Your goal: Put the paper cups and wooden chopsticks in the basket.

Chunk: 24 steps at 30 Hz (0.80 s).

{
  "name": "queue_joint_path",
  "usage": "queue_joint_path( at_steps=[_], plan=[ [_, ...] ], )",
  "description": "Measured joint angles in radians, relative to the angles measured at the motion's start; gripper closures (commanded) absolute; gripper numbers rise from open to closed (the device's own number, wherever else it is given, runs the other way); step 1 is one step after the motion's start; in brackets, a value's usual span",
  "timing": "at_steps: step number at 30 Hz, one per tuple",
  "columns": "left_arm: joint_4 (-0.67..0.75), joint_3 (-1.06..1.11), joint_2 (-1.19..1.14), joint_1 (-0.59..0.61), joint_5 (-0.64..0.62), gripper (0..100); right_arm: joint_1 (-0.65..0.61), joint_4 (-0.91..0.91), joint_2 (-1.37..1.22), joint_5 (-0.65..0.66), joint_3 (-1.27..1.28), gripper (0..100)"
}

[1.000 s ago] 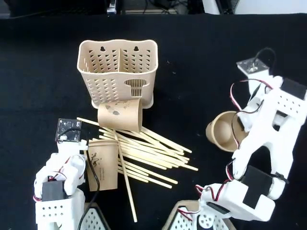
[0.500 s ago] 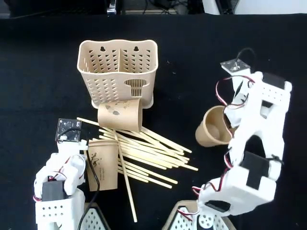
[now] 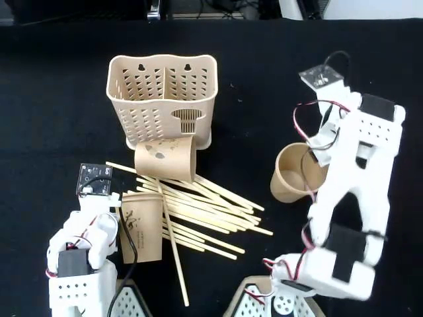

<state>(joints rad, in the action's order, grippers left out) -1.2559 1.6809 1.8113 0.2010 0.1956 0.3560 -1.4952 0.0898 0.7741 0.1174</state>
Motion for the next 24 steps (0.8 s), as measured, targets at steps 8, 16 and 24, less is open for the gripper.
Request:
queue_joint_path(
  at_steps=[8, 16, 24],
  plan=[
    [0.000, 0.000, 0.000, 0.000, 0.000, 97, -0.107, -0.003, 0.288, -0.103, 0.000, 87.7],
    [0.000, 0.000, 0.000, 0.000, 0.000, 97, -0.227, -0.031, 0.433, -0.238, 0.000, 87.7],
    [0.000, 0.000, 0.000, 0.000, 0.000, 97, -0.546, -0.120, 0.434, -0.430, 0.031, 87.7]
  ],
)
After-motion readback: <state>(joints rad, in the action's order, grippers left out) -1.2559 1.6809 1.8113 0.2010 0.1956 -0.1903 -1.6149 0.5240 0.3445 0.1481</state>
